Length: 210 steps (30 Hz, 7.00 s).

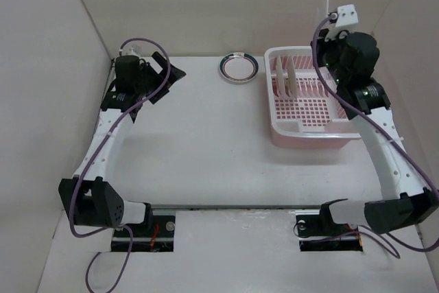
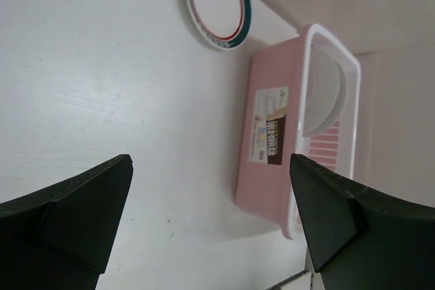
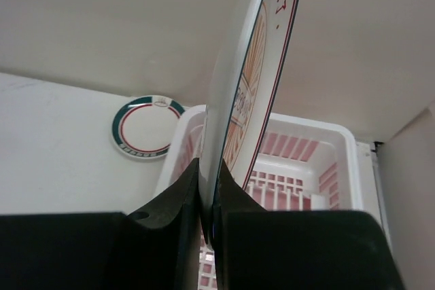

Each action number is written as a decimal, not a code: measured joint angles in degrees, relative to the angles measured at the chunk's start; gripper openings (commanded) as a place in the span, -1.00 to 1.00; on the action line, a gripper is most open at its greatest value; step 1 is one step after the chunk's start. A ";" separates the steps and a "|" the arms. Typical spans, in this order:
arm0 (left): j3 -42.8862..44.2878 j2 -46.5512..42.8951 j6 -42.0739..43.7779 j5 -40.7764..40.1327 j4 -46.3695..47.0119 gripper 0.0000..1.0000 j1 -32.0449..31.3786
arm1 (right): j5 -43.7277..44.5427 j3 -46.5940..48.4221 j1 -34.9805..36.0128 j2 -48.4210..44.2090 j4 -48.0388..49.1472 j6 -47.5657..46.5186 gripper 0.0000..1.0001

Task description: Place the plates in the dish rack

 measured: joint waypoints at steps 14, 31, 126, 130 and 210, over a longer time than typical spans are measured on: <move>-2.49 1.99 5.73 0.37 0.68 1.00 -5.77 | -14.71 -3.37 -18.49 17.05 -1.51 2.78 -1.00; -0.09 3.91 9.97 0.31 -1.07 1.00 -5.73 | -26.82 -0.39 -20.04 26.60 -4.17 2.58 -1.00; 48.28 76.39 -28.24 -2.47 31.47 0.19 -12.04 | -14.16 6.34 15.28 -13.11 -11.89 15.85 1.00; 48.37 76.54 -28.81 -3.80 29.46 -0.26 -12.52 | -14.16 6.36 15.30 -13.11 -11.89 15.85 1.00; 19.28 8.74 -8.11 0.22 -30.38 -1.00 -4.04 | 7.85 -4.76 36.50 18.25 7.87 -34.95 0.72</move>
